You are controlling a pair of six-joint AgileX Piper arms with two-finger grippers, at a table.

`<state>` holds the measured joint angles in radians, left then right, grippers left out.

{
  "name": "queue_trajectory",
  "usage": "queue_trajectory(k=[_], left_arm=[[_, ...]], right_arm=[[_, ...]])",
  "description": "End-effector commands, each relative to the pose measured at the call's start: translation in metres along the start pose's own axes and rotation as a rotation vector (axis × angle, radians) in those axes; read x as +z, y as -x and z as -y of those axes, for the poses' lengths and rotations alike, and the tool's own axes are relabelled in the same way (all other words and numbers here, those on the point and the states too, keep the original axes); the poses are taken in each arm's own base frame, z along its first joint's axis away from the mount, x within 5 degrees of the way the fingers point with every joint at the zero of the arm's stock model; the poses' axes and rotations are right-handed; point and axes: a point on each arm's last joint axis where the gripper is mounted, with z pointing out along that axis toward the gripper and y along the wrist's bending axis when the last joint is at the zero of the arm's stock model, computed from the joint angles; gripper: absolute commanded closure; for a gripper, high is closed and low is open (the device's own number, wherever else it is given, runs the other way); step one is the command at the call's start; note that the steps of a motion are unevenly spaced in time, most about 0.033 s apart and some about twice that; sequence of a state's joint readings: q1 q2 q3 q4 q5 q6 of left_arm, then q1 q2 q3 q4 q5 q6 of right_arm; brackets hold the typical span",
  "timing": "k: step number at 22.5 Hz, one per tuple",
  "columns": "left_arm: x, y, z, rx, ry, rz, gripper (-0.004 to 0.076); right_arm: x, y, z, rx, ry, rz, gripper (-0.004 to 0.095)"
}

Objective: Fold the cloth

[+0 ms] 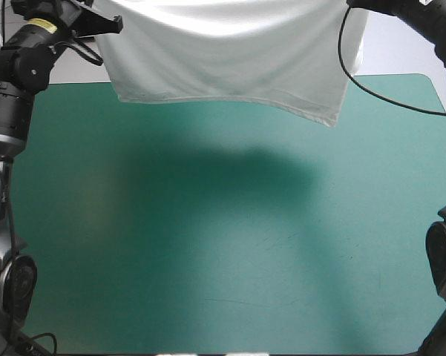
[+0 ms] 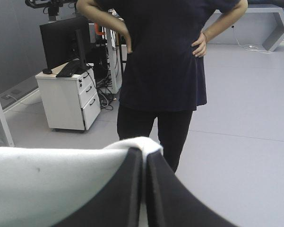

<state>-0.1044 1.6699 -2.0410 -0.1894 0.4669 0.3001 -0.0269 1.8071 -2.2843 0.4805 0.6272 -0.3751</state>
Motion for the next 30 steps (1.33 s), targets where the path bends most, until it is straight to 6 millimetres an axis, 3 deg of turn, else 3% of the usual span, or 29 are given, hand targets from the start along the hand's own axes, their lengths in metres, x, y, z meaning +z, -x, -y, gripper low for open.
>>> queue_trajectory(k=[1, 4, 5, 6, 8, 12, 19, 24, 27, 30], left_arm=[[0.008, 0.012, -0.002, -0.051, 0.016, 0.141, 0.0745], [0.044, -0.025, 0.002, -0.092, -0.014, 0.033, 0.0745], [0.056, -0.042, 0.005, -0.108, -0.035, -0.034, 0.0745], [0.06, -0.049, 0.006, -0.112, -0.044, -0.064, 0.0745], [0.067, -0.066, 0.01, -0.121, -0.076, -0.161, 0.0745], [0.069, -0.085, 0.018, -0.159, -0.155, -0.324, 0.0746], [0.044, -0.12, 0.033, -0.13, -0.323, -0.796, 0.0746], [0.031, -0.122, 0.035, -0.128, -0.368, -0.905, 0.0746], [0.023, -0.116, 0.035, -0.126, -0.367, -0.895, 0.0746], [0.016, -0.124, 0.038, -0.142, -0.379, -0.936, 0.0746]], right_arm=[[0.0, 0.018, 0.006, -0.017, -0.036, 0.141, 0.0921], [0.031, -0.015, 0.014, 0.001, -0.024, 0.04, 0.0921], [0.044, -0.035, 0.016, 0.011, -0.001, -0.051, 0.0921], [0.049, -0.044, 0.017, 0.015, 0.014, -0.1, 0.0921], [0.067, -0.084, 0.019, 0.018, 0.059, -0.299, 0.0921], [0.076, -0.117, 0.022, 0.018, 0.079, -0.473, 0.0921], [0.068, -0.133, 0.02, 0.029, 0.113, -0.652, 0.0921], [0.061, -0.138, 0.018, 0.053, 0.126, -0.725, 0.0921], [0.049, -0.144, 0.021, 0.075, 0.119, -0.781, 0.0921], [0.031, -0.156, 0.027, 0.111, 0.1, -0.84, 0.0921]])
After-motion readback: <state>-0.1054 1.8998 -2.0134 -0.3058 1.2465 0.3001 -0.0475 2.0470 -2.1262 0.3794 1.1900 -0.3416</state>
